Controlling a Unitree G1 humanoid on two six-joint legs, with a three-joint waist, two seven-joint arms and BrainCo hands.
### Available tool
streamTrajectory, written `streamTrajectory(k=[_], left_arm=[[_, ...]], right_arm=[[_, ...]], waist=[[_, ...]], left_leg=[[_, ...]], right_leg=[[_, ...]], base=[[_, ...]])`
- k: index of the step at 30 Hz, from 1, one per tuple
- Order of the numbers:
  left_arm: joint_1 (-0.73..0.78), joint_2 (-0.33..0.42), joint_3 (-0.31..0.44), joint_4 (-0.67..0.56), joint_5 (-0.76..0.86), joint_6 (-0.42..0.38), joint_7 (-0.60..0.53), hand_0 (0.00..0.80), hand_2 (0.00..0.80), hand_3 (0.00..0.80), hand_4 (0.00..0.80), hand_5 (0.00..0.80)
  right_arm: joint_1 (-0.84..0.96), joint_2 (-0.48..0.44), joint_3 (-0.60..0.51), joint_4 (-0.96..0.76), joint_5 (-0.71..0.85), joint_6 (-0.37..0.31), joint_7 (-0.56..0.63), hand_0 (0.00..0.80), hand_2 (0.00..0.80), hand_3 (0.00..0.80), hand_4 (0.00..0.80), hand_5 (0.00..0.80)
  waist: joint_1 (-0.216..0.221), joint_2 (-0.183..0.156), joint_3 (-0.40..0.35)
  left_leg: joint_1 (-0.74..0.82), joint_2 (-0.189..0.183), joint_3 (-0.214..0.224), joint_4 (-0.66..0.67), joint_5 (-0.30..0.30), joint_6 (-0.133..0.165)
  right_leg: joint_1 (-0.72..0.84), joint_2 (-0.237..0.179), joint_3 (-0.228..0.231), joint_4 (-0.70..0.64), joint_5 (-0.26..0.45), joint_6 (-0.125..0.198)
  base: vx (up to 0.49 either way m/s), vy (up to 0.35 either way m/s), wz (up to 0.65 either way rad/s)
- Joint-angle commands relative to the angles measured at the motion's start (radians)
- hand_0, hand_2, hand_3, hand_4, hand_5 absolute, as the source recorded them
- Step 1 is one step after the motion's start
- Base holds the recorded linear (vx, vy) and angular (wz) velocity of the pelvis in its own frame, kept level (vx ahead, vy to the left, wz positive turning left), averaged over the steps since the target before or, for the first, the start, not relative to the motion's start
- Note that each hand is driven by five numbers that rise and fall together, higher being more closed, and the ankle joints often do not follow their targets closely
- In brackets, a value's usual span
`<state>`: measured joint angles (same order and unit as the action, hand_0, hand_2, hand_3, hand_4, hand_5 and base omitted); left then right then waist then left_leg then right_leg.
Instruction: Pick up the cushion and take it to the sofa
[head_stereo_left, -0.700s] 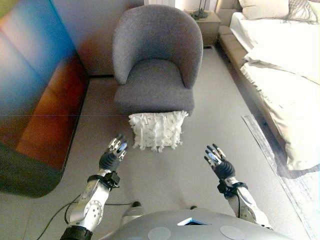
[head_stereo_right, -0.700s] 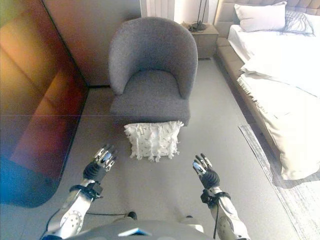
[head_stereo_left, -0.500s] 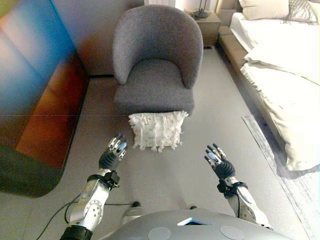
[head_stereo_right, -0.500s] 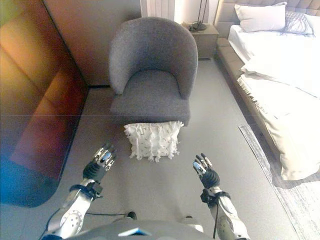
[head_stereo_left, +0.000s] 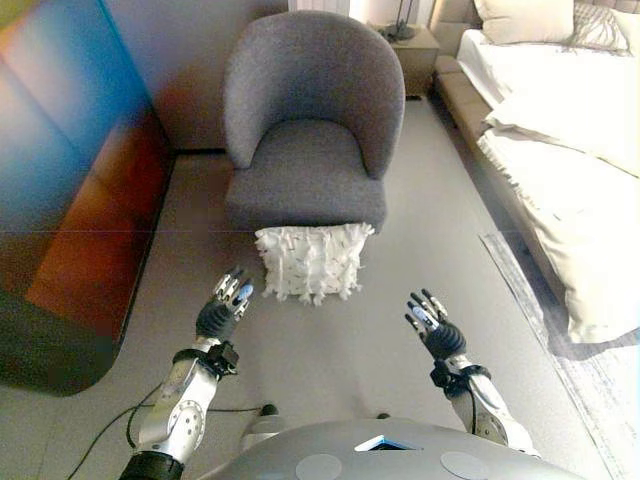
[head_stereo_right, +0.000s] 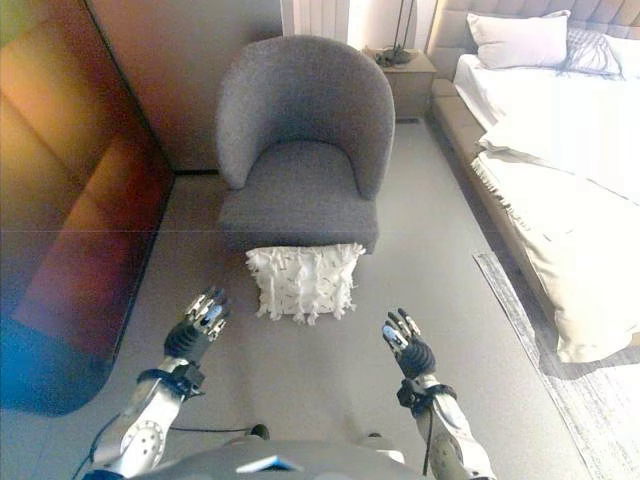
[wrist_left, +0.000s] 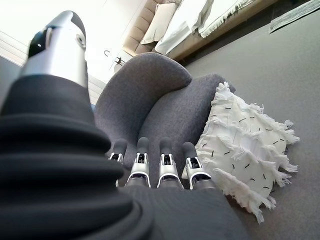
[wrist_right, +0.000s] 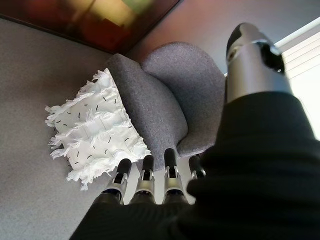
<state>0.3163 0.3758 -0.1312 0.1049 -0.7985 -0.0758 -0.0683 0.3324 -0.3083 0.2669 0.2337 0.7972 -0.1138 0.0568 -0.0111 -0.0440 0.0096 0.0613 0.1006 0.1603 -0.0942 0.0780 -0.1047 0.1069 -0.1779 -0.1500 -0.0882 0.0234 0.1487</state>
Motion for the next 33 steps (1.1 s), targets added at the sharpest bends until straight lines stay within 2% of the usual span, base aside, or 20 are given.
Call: streamTrajectory(k=[1, 8, 13, 15, 17, 19, 20, 22, 23, 25, 27, 28, 30, 32, 33], left_arm=[[-0.050, 0.038, 0.050, -0.041, -0.011, -0.071, 0.000, 0.000, 0.000, 0.000, 0.000, 0.000], [-0.050, 0.018, 0.064, -0.024, -0.042, -0.084, 0.011, 0.000, 0.000, 0.000, 0.000, 0.000], [-0.027, 0.011, 0.081, -0.020, -0.045, -0.083, 0.014, 0.000, 0.000, 0.000, 0.000, 0.000], [-0.036, 0.013, 0.082, -0.007, -0.040, -0.085, 0.008, 0.000, 0.000, 0.000, 0.000, 0.000], [-0.057, 0.024, 0.083, 0.001, -0.028, -0.083, -0.002, 0.000, 0.000, 0.000, 0.000, 0.000], [-0.074, 0.033, 0.078, -0.002, -0.012, -0.078, -0.001, 0.000, 0.000, 0.000, 0.000, 0.000], [-0.080, 0.040, 0.076, -0.006, -0.005, -0.071, 0.000, 0.000, 0.000, 0.000, 0.000, 0.000], [-0.083, 0.050, 0.082, -0.011, -0.007, -0.050, 0.007, 0.000, 0.000, 0.000, 0.000, 0.000], [-0.082, 0.053, 0.091, -0.009, -0.018, -0.044, 0.003, 0.000, 0.000, 0.000, 0.000, 0.000], [-0.072, 0.056, 0.100, -0.020, -0.040, -0.036, 0.000, 0.000, 0.000, 0.000, 0.000, 0.000], [-0.064, 0.062, 0.095, -0.026, -0.042, -0.036, -0.003, 0.000, 0.000, 0.000, 0.000, 0.000], [-0.062, 0.065, 0.085, -0.035, -0.042, -0.037, 0.000, 0.000, 0.000, 0.000, 0.000, 0.000], [-0.067, 0.074, 0.059, -0.052, -0.046, -0.041, 0.005, 0.000, 0.000, 0.000, 0.000, 0.000], [-0.071, 0.080, 0.037, -0.062, -0.046, -0.043, 0.005, 0.000, 0.000, 0.000, 0.000, 0.000], [-0.074, 0.080, 0.027, -0.062, -0.046, -0.041, 0.003, 0.000, 0.000, 0.000, 0.000, 0.000]], right_arm=[[-0.059, -0.002, -0.011, -0.079, -0.006, -0.030, 0.032, 0.000, 0.000, 0.000, 0.000, 0.000], [-0.070, 0.000, -0.006, -0.075, -0.026, 0.008, 0.034, 0.000, 0.000, 0.000, 0.000, 0.000], [-0.064, 0.019, -0.022, -0.073, -0.039, 0.028, 0.036, 0.000, 0.000, 0.000, 0.000, 0.000], [-0.072, 0.029, -0.024, -0.063, -0.039, 0.018, 0.032, 0.000, 0.000, 0.000, 0.000, 0.000], [-0.082, 0.039, -0.029, -0.050, -0.035, -0.007, 0.020, 0.000, 0.000, 0.000, 0.000, 0.000], [-0.072, 0.047, -0.023, -0.051, -0.029, -0.038, 0.005, 0.000, 0.000, 0.000, 0.000, 0.000], [-0.060, 0.049, -0.023, -0.049, -0.022, -0.054, -0.004, 0.000, 0.000, 0.000, 0.000, 0.000], [-0.041, 0.053, -0.032, -0.039, -0.010, -0.059, -0.005, 0.000, 0.000, 0.000, 0.000, 0.000], [-0.030, 0.056, -0.033, -0.036, -0.012, -0.057, -0.002, 0.000, 0.000, 0.000, 0.000, 0.000], [-0.014, 0.056, -0.036, -0.030, -0.024, -0.056, 0.011, 0.000, 0.000, 0.000, 0.000, 0.000], [-0.011, 0.057, -0.043, -0.027, -0.021, -0.048, 0.004, 0.000, 0.000, 0.000, 0.000, 0.000], [-0.010, 0.053, -0.047, -0.030, -0.017, -0.045, -0.001, 0.000, 0.000, 0.000, 0.000, 0.000], [-0.007, 0.041, -0.044, -0.030, 0.003, -0.056, -0.004, 0.000, 0.000, 0.000, 0.000, 0.000], [-0.011, 0.023, -0.048, -0.026, 0.025, -0.054, -0.006, 0.000, 0.000, 0.000, 0.000, 0.000], [-0.016, 0.018, -0.052, -0.018, 0.033, -0.046, -0.006, 0.000, 0.000, 0.000, 0.000, 0.000]], waist=[[-0.005, -0.002, 0.042], [-0.007, -0.008, 0.047], [-0.002, -0.017, 0.038], [-0.003, -0.024, 0.044], [-0.003, -0.026, 0.062], [-0.006, -0.013, 0.080], [-0.011, 0.000, 0.094], [-0.018, 0.013, 0.107], [-0.023, 0.018, 0.109], [-0.033, 0.016, 0.104], [-0.047, 0.000, 0.096], [-0.057, -0.017, 0.094], [-0.076, -0.029, 0.097], [-0.090, -0.029, 0.098], [-0.094, -0.031, 0.097]], left_leg=[[0.015, -0.041, 0.044, 0.053, -0.127, 0.088], [0.027, -0.055, 0.043, 0.059, -0.142, 0.103], [0.028, -0.073, 0.042, 0.079, -0.156, 0.122], [0.013, -0.087, 0.038, 0.110, -0.170, 0.138], [-0.015, -0.109, 0.019, 0.164, -0.197, 0.171], [-0.024, -0.123, -0.002, 0.186, -0.215, 0.197], [-0.019, -0.129, -0.013, 0.196, -0.227, 0.206], [-0.005, -0.137, -0.025, 0.205, -0.237, 0.206], [0.004, -0.139, -0.028, 0.211, -0.243, 0.204], [0.022, -0.147, -0.028, 0.213, -0.258, 0.201], [0.035, -0.164, -0.029, 0.222, -0.280, 0.198], [0.045, -0.179, -0.035, 0.226, -0.297, 0.196], [0.065, -0.193, -0.060, 0.231, -0.330, 0.193], [0.099, -0.199, -0.078, 0.226, -0.346, 0.187], [0.128, -0.202, -0.084, 0.218, -0.353, 0.184]], right_leg=[[-0.054, -0.017, -0.028, 0.090, -0.025, 0.011], [-0.040, -0.016, -0.009, 0.087, -0.026, 0.011], [-0.048, -0.051, -0.004, 0.161, -0.006, 0.021], [-0.079, -0.073, 0.011, 0.234, 0.028, 0.023], [-0.136, -0.104, 0.040, 0.382, 0.085, 0.018], [-0.224, -0.129, 0.079, 0.580, 0.165, 0.011], [-0.278, -0.138, 0.112, 0.704, 0.199, 0.005], [-0.329, -0.141, 0.140, 0.774, 0.233, 0.004], [-0.342, -0.139, 0.150, 0.771, 0.238, 0.003], [-0.352, -0.125, 0.150, 0.683, 0.233, 0.004], [-0.342, -0.105, 0.138, 0.514, 0.240, 0.018], [-0.346, -0.097, 0.133, 0.374, 0.240, 0.033], [-0.357, -0.064, 0.126, 0.181, 0.222, 0.052], [-0.378, -0.024, 0.094, 0.063, 0.222, 0.061], [-0.400, -0.007, 0.062, 0.039, 0.231, 0.061]], base=[[-0.058, 0.033, -0.04], [0.020, 0.067, -0.05], [0.055, 0.109, -0.04], [-0.008, 0.110, -0.04], [-0.017, 0.159, 0.01], [-0.002, 0.241, 0.16], [0.032, 0.253, 0.30], [0.090, 0.179, 0.77], [0.199, 0.105, 0.58], [0.254, 0.001, 0.09], [0.329, -0.114, 0.25], [0.356, -0.138, 0.10], [0.387, -0.110, -0.06], [0.389, -0.052, 0.07], [0.476, -0.065, 0.25]])
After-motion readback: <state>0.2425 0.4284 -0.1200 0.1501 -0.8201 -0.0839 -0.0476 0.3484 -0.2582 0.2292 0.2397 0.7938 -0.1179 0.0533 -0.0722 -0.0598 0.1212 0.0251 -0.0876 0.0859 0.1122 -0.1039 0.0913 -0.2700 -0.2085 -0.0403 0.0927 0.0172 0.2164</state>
